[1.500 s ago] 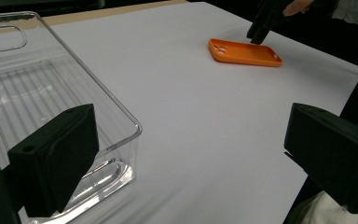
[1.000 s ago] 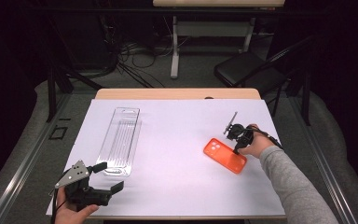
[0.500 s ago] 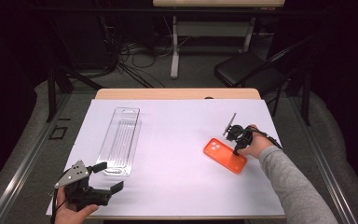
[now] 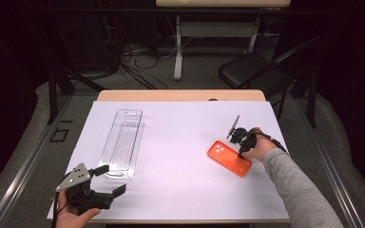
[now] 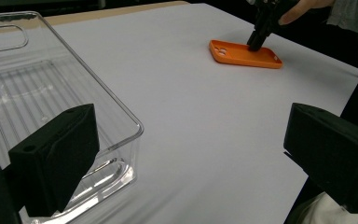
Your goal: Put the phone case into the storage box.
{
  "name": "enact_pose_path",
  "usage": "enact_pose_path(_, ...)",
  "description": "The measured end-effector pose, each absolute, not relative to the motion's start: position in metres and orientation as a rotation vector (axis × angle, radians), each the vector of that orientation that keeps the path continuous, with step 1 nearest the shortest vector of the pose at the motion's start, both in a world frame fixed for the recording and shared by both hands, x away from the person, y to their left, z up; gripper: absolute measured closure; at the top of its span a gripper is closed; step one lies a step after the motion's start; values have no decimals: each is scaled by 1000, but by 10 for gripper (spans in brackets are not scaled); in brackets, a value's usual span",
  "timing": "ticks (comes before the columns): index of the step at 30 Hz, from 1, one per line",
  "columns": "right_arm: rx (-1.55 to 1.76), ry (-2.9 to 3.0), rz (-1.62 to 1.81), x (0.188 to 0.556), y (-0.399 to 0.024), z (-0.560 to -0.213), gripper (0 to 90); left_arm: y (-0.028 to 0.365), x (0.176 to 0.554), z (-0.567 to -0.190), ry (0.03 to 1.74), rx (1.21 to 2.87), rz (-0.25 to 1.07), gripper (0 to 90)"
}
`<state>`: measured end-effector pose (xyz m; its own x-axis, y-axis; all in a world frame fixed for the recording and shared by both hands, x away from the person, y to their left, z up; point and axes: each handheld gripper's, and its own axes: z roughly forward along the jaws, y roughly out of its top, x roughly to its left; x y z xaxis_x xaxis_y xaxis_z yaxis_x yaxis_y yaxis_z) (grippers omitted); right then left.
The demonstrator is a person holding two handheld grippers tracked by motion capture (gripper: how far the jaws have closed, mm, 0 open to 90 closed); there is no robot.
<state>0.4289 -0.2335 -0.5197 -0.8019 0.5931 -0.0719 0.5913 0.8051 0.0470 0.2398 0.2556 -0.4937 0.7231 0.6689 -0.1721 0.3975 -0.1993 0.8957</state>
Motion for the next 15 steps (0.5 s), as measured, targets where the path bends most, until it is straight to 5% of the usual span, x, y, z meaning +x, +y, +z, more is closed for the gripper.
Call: enact_pose_path(15,1002,2893,25,430,-234,-520,888,256,240,-494,834,1824,309,44)
